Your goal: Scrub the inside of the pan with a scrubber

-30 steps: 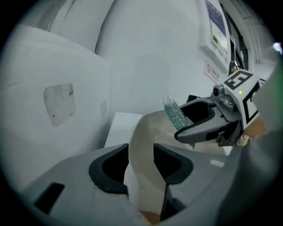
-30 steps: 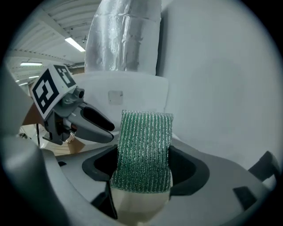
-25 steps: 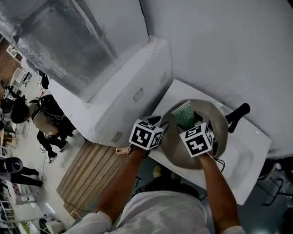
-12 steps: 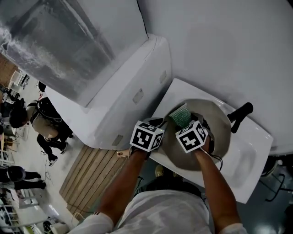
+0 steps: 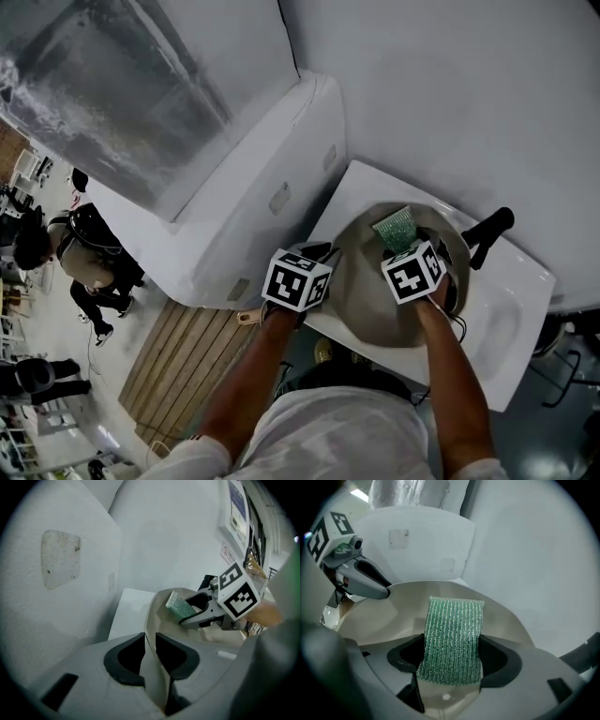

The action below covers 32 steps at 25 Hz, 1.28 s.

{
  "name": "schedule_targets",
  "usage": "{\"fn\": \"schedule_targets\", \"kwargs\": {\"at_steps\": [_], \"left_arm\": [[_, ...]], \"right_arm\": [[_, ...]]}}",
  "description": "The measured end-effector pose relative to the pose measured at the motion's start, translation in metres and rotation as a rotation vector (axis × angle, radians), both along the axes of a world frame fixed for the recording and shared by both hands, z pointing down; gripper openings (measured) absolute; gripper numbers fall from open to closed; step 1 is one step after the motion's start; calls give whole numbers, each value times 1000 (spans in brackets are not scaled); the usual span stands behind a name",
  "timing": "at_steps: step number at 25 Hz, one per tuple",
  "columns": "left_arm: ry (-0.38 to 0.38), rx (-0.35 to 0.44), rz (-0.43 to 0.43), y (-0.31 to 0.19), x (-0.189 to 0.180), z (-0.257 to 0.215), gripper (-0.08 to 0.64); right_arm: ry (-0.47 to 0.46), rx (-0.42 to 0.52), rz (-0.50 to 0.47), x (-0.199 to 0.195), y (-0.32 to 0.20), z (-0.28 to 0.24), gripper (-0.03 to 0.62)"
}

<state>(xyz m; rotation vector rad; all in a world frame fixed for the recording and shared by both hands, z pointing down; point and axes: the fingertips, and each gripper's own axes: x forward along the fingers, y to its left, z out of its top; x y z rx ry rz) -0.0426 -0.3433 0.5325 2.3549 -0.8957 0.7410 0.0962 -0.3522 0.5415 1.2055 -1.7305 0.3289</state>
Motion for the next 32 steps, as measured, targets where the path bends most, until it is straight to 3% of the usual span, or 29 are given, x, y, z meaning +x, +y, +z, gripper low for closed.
{"fn": "schedule_targets", "kwargs": {"at_steps": [5,12,19,32], "left_arm": [[16,1,-2,-1,-1,0,83],[33,-2,-9,-1,-1,-2,83],[41,-13,-15,0,-1,-1,81],[36,-14,-9,0,-2,-1,81]], "right_arm": [[16,15,-6,3,8,-13,351],[-7,-54,-125,-51,35,-5,351],[-13,-121,-159,-75,44,21,351],[97,-146,-55,-9,41,20,351]]}}
